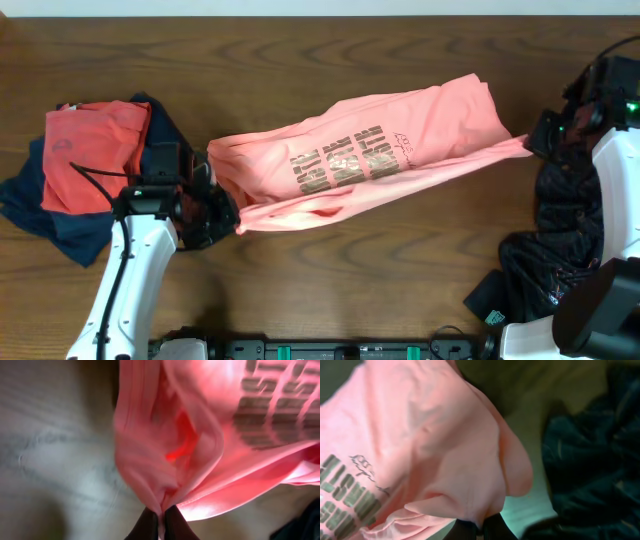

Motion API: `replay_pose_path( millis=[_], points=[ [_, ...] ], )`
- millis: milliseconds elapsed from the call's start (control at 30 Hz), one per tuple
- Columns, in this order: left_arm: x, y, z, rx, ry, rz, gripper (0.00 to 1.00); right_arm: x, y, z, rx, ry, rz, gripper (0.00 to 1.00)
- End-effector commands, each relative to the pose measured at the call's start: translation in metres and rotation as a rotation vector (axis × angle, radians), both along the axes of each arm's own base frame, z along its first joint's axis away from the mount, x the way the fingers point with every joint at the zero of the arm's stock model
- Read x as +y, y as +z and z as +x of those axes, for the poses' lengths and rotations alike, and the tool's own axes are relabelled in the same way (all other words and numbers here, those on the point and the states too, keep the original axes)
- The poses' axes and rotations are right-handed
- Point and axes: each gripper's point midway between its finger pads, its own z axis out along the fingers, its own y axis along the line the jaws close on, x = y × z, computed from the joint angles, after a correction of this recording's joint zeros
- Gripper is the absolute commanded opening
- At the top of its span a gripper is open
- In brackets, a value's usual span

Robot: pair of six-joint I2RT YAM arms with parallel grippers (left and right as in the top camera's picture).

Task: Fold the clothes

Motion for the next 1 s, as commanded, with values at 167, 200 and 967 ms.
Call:
replay_pose_path(
  millis=[167, 200, 967],
  points=[
    [0.015, -0.011, 0.032, -0.03, 0.104, 0.057, 0.06, 0.017, -0.023, 0.026, 0.0, 0.066, 0.0, 0.01],
    [0.018, -0.015, 0.033, -0.022, 0.118, 0.074, 0.06, 0.018, -0.028, 0.031, -0.001, 0.072, 0.0, 0.01],
    [0.034, -0.06, 0.037, 0.117, 0.237, 0.152, 0.09, 0.028, -0.09, 0.1, -0.116, 0.152, 0.061, 0.56]
  ],
)
